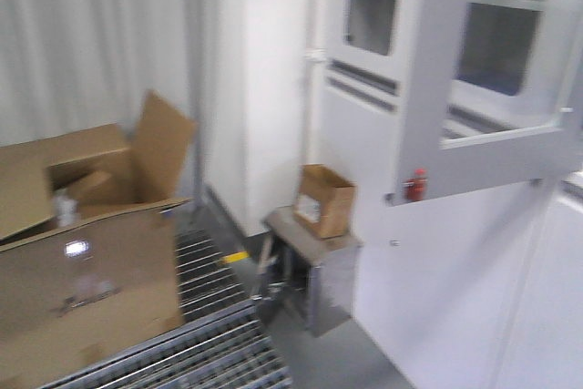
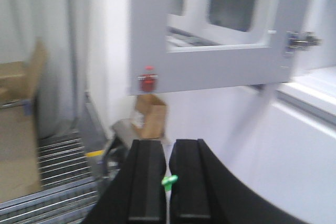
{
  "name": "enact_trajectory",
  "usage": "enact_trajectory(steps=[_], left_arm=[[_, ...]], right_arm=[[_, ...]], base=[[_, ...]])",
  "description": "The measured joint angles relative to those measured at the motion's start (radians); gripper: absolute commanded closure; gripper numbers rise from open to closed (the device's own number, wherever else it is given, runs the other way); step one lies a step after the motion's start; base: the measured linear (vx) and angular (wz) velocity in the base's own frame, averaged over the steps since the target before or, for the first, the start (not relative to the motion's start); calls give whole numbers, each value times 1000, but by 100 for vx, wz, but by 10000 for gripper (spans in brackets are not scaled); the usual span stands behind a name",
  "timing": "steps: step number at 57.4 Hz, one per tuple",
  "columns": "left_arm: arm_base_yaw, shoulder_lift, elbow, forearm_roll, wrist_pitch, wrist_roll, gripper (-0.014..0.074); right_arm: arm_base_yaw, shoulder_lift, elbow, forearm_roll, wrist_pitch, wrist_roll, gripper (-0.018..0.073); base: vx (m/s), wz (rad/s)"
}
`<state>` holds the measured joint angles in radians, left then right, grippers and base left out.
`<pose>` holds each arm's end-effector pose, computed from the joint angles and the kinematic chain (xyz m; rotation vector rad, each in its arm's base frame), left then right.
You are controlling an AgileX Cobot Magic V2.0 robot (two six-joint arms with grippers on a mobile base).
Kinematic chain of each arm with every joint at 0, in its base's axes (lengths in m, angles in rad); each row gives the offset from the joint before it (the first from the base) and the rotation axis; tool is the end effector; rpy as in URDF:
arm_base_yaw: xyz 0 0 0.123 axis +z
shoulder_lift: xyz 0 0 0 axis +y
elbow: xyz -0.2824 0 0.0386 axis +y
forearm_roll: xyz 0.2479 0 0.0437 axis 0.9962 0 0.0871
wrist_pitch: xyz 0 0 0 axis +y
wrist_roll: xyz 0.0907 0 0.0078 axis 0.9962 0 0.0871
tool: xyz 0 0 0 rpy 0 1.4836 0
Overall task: Sort red and green spoons into left cabinet
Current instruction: 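Drive the base away from the bench toward the white cabinet, then position the base facing the shelf with the blue tray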
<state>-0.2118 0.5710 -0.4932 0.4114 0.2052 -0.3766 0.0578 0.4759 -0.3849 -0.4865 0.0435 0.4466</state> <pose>0.1219 -0.0186 0.3161 0.1492 1.7434 -0.0636 0.1084 0.0044 0.3037 -0.0627 1.6118 -0.0023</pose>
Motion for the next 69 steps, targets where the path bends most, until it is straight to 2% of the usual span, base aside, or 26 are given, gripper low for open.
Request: enact_trajectory(steps=[40, 69], left_arm=[[0, 0, 0, 0, 0, 0, 603], [0, 0, 0, 0, 0, 0, 603]], right_arm=[[0, 0, 0, 0, 4, 0, 562], [0, 0, 0, 0, 5, 0, 562]], base=[[28, -77], [25, -42]])
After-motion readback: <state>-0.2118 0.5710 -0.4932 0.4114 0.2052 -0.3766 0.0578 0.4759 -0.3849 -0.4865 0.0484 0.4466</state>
